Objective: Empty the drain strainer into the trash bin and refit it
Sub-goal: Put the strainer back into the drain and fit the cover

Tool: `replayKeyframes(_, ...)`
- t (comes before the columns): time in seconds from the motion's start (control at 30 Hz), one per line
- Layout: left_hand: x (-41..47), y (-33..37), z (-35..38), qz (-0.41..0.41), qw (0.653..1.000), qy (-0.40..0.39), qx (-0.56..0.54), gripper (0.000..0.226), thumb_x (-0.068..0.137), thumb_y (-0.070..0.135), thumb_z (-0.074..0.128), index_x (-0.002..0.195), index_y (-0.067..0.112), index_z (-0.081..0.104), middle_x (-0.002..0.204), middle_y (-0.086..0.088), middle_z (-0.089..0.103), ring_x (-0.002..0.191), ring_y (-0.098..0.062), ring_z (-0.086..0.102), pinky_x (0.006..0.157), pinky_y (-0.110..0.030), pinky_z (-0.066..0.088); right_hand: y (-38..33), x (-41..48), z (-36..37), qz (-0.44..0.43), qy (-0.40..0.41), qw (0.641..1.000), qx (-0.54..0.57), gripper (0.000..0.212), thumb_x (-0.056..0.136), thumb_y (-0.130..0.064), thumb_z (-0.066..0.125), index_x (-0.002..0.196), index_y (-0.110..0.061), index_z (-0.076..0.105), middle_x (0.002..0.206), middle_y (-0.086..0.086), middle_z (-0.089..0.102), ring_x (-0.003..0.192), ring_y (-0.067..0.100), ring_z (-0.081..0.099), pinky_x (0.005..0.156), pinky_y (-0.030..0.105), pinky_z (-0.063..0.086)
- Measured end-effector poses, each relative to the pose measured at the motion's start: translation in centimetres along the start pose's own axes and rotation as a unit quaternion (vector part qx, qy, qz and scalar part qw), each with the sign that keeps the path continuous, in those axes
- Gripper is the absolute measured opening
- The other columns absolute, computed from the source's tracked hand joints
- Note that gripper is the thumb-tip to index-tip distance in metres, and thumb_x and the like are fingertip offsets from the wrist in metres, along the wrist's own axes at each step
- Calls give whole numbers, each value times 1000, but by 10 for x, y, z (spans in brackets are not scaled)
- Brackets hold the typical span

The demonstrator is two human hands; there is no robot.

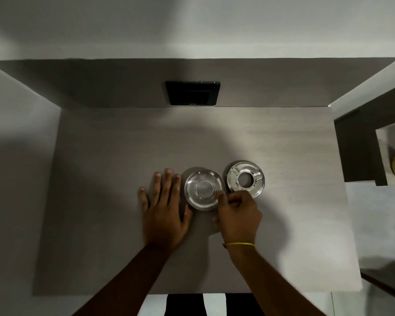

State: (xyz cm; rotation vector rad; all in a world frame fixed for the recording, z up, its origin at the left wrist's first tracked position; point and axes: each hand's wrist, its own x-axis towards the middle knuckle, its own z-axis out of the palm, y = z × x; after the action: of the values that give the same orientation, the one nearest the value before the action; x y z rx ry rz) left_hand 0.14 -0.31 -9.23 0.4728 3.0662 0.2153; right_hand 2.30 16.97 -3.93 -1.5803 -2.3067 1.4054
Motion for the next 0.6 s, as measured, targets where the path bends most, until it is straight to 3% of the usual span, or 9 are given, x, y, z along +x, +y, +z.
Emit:
replayKeyframes(0.03, 0, 0, 0, -1, 1000, -1, 0, 80, 98, 53, 47, 167, 13, 39, 179, -13, 30, 167, -37, 22, 128, -71, 22, 0, 2, -8, -55, 17, 998, -26, 22, 85, -29, 84, 79, -17, 66, 57, -6, 65, 54, 4, 63, 71, 35, 57)
replayKeyframes(0.1, 0, 1, 0, -5, 1000, 1, -4, 80, 97, 53, 47, 167, 14, 40, 179, -12, 30, 168, -36, 22, 128, -71, 22, -4, 9, -26, -175, 29, 983, -52, 18, 85, -23, 83, 81, -19, 66, 62, -8, 62, 58, 7, 59, 67, 30, 48)
replayKeyframes(0.2, 0, 3, 0, -11, 1000, 10, -20, 81, 95, 53, 50, 166, 14, 42, 178, -12, 32, 167, -35, 23, 129, -71, 20, -14, 35, -49, -295, -1, 941, -167, 25, 79, -13, 83, 101, -16, 71, 102, 5, 66, 94, 28, 64, 83, 26, 43)
replayKeyframes(0.27, 1, 3, -1, -8, 1000, 12, -20, 82, 94, 54, 51, 166, 14, 42, 178, -12, 32, 167, -35, 23, 129, -71, 20, -24, 51, -55, -307, -76, 911, -266, 54, 75, -19, 85, 126, -17, 69, 138, 12, 57, 125, 39, 54, 102, 41, 48)
replayKeyframes(0.33, 1, 3, -1, -9, 1000, 7, -24, 83, 94, 54, 51, 166, 14, 42, 178, -12, 32, 167, -35, 23, 129, -71, 19, -35, 58, -58, -303, -144, 877, -343, 77, 75, -31, 84, 147, -26, 57, 162, 9, 39, 144, 39, 41, 105, 55, 50)
replayKeyframes(0.43, 2, 3, -1, -20, 999, -3, -29, 84, 92, 54, 52, 166, 15, 42, 178, -12, 32, 168, -35, 22, 130, -70, 19, -45, 62, -60, -327, -197, 825, -417, 88, 74, -41, 79, 154, -31, 47, 165, 4, 35, 146, 37, 40, 100, 59, 56)
replayKeyframes(0.6, 2, 3, -1, -20, 999, -17, -28, 84, 93, 55, 50, 167, 16, 39, 179, -11, 29, 169, -33, 18, 130, -71, 18, -51, 60, -56, -355, -205, 775, -481, 86, 71, -44, 74, 151, -24, 49, 146, 13, 46, 128, 42, 51, 92, 52, 60)
